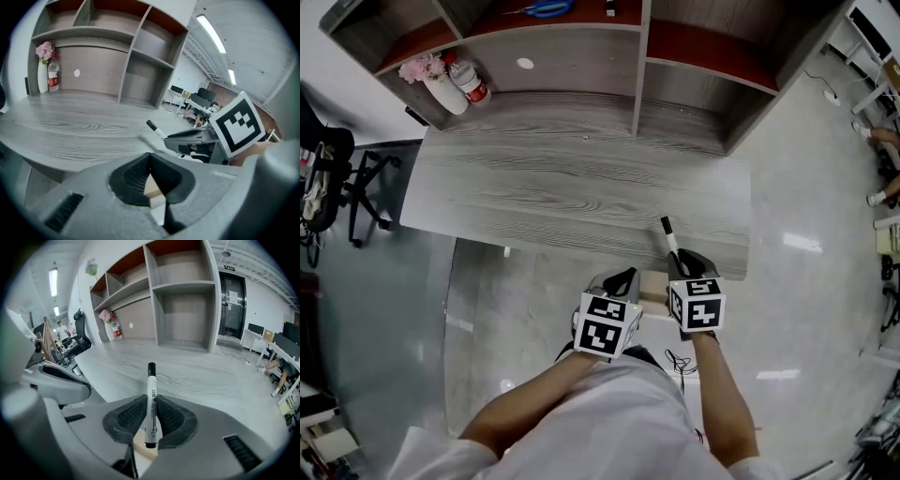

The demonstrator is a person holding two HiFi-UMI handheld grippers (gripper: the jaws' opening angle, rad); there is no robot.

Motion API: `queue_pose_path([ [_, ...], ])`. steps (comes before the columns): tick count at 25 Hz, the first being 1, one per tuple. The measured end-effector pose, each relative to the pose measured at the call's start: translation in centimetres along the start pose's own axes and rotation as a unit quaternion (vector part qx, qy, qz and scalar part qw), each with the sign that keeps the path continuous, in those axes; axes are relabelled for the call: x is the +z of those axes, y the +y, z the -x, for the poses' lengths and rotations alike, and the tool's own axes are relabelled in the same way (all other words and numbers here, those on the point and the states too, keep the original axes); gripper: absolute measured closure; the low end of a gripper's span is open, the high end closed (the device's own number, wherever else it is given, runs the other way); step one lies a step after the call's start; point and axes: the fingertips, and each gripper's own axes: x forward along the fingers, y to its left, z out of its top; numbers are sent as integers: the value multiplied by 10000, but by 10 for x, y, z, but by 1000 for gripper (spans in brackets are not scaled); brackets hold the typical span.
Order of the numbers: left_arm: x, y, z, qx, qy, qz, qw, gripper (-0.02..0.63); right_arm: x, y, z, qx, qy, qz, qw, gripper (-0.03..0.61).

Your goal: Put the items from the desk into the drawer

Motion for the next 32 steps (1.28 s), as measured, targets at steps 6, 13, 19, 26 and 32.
queue_pose_path([
  [6,-21,2,22,114,-122,19,9999,611,-19,24,14,70,-61,-15,10000,523],
  [13,-42,8,38,256,-122,-56,9996,609,-38,49,25,151,-110,-39,9998,523],
  [19,-62,7,41,244,-50,-160,9996,609,-56,65,31,179,-169,-119,9996,523],
  [26,-69,2,37,273,-51,-139,9995,609,-76,73,37,251,-154,-174,9994,523],
  [32,-75,7,33,332,0,-122,9994,610,-95,80,33,336,-78,-278,9990,523],
])
